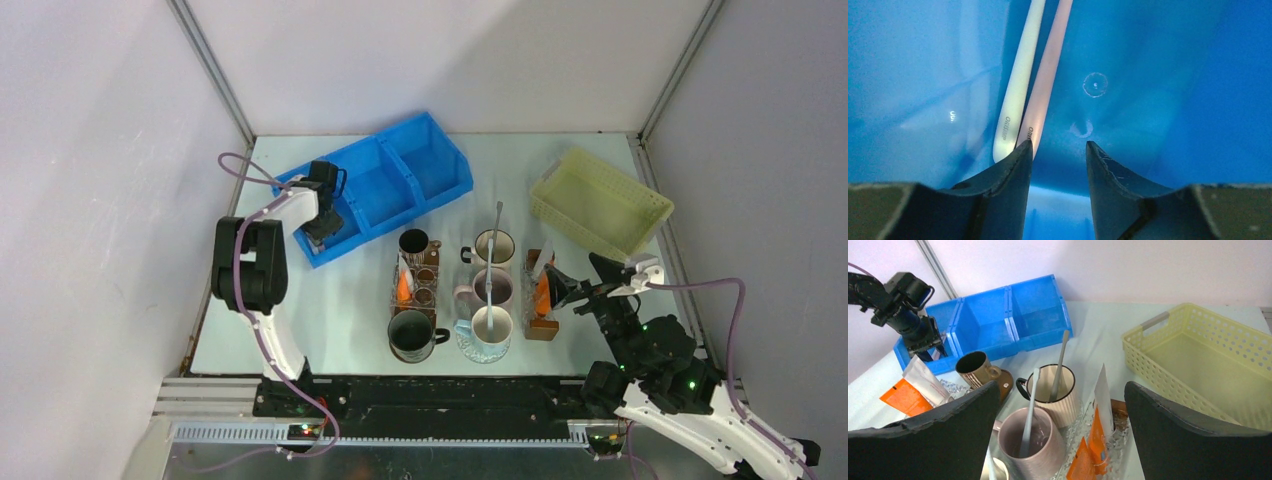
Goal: Prepare toiletry sets of a toothbrush and toothpaste on the tray
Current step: Pick up the toothbrush from the storage box.
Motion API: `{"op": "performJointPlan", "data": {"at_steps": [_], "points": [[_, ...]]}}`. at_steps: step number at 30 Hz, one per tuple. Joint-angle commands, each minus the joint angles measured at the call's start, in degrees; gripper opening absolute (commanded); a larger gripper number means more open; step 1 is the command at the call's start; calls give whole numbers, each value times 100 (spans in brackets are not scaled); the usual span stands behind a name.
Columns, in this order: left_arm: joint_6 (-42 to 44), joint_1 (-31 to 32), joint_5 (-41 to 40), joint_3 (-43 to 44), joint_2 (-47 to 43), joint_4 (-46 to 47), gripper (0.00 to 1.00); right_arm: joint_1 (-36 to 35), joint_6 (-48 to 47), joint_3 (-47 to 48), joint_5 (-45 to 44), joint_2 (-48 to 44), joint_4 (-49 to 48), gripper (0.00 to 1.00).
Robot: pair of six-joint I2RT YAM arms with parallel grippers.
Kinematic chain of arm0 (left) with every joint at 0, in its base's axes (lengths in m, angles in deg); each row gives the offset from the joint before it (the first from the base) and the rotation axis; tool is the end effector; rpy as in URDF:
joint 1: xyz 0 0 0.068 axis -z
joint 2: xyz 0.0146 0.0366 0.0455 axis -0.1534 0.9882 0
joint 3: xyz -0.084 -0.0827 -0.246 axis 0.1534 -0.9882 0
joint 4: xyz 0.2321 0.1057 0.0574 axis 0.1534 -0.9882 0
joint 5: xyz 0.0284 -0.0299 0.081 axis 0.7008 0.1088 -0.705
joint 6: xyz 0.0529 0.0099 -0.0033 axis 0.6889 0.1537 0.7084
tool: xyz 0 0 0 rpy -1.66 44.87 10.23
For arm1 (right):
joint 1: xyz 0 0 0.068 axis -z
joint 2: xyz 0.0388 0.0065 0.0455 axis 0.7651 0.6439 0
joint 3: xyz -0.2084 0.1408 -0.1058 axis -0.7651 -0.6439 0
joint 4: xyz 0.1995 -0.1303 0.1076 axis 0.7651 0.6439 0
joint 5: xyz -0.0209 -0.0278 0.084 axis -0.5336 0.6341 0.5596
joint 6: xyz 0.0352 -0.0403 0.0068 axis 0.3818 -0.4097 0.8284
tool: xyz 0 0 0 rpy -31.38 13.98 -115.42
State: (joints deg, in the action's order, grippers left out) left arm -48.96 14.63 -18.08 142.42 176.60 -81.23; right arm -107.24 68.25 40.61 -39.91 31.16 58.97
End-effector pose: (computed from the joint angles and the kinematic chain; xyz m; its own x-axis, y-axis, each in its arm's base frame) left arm 0.3720 -0.0251 0.1733 -0.6088 -0.6363 -0.4738 -0.7118 0.7018 -0.0279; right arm 0.0548 0.0444 0.3032 0.0249 0.1957 -0.9803 -0.3329 0.9263 0.1765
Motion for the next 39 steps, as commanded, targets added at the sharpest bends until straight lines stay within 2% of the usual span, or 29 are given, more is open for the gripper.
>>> {"op": "performJointPlan", "data": {"at_steps": [1,7,11,14,23,26,39], "points": [[42,-77,-160,-58,-181,-220,47,-41,120,141,-3,-167,-113,97],[254,-77,-590,36,-543,-278,52,-55,132,141,58,-184,-134,97],[494,-78,-1126,572,-381,-751,55,-60,144,144,90,-218,-146,97],[549,-125,-1141,779,-157,-841,55,-58,151,141,80,-261,-143,97],[646,-445,-278,615,233,-505,54,-98,166,141,58,-331,-108,98],[724,-544,-9,546,273,-406,51,-107,165,141,43,-332,-112,98],[1026,-563,861,372,235,-32,44,-158,171,141,15,-357,-91,98]]}}
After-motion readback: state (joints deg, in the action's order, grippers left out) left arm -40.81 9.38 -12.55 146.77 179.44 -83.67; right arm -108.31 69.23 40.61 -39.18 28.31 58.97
